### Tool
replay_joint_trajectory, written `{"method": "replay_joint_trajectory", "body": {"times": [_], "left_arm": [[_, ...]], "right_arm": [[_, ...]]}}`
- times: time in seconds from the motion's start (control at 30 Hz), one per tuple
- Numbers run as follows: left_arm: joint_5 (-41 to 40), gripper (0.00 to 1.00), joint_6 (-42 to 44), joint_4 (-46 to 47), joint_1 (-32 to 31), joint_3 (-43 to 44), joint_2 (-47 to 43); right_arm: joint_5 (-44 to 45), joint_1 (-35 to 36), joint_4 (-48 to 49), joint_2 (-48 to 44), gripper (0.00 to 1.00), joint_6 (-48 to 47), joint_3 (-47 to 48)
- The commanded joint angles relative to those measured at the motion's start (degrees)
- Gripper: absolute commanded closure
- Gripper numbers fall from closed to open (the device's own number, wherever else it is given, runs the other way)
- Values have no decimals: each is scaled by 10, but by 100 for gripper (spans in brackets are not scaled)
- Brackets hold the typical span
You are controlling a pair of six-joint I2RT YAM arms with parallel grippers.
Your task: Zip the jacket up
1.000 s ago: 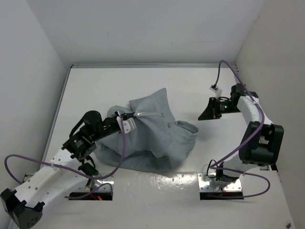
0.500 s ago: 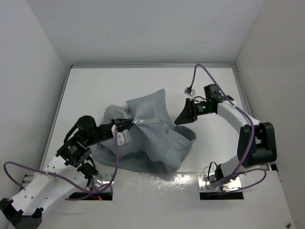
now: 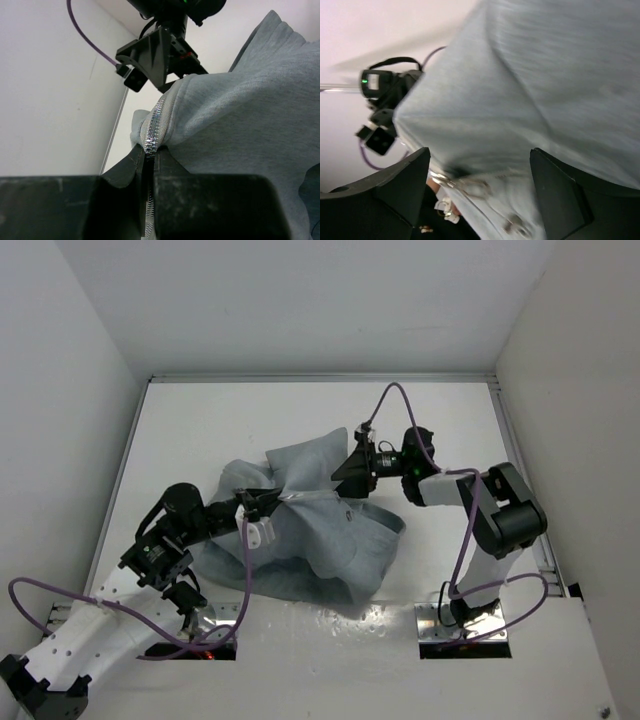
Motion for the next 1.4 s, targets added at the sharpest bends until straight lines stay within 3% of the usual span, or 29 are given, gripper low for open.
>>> {"method": "replay_joint_trajectory", "body": {"times": [0.0, 0.3, 0.57, 1.1, 1.37], "left_arm": [[2, 100, 2, 96, 1, 14, -5], [-129, 100, -52, 137, 1, 9, 11], [-135, 100, -59, 148, 1, 9, 18], [-135, 100, -59, 115, 1, 4, 7], [-135, 100, -41, 115, 1, -7, 7]], "right_arm": [[21, 25, 225, 15, 20, 162, 39], [-17, -11, 255, -96, 35, 216, -35], [-15, -14, 257, -143, 48, 212, -56], [-24, -50, 257, -161, 98, 199, -49], [-64, -70, 252, -166, 100, 189, -37]]}}
